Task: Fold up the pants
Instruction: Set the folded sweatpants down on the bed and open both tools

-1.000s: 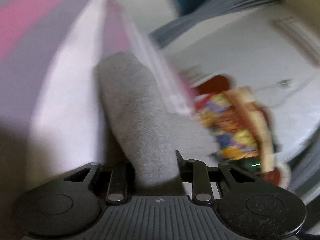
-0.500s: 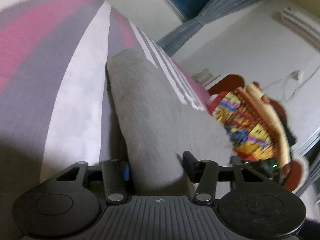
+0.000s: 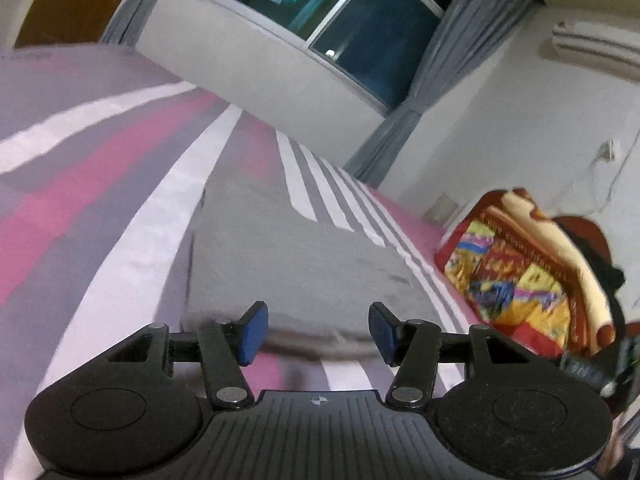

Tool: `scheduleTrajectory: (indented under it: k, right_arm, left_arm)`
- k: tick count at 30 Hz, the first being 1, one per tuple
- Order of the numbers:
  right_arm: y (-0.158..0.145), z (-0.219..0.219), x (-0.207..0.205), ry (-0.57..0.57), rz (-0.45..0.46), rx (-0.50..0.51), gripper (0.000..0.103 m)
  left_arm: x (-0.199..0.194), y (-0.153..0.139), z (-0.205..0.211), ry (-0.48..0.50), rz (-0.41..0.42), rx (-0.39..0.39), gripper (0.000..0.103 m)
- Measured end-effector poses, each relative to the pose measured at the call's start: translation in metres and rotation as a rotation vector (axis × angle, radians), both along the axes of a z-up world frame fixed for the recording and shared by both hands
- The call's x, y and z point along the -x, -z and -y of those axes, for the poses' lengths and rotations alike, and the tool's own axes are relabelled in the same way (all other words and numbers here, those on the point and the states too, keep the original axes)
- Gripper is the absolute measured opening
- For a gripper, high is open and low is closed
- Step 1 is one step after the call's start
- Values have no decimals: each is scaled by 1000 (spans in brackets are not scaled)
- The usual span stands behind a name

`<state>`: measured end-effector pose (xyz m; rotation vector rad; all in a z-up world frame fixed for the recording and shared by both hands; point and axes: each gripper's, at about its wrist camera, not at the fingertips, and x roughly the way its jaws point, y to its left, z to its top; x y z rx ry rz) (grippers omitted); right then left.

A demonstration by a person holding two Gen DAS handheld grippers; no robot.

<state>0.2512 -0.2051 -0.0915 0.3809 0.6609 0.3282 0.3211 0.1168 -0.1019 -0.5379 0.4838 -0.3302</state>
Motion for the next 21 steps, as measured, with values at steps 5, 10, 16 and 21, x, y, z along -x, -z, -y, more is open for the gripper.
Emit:
scheduleTrajectory:
  k: [5, 10, 16, 21]
  right_arm:
    - [-32, -15, 59, 50, 63, 107, 87]
    - [-49, -30, 119, 75, 107, 245, 87]
    - [-59, -56, 173, 70, 155, 309, 88]
    - [-66, -67, 208, 95, 169, 330, 88]
  left_arm:
    - [65, -18, 11, -34, 3, -100, 55]
    - [119, -39, 20, -19, 15, -209, 55]
    - [167, -54, 34, 21, 29, -224, 55]
    - [196, -51, 34, 17, 10, -203, 55]
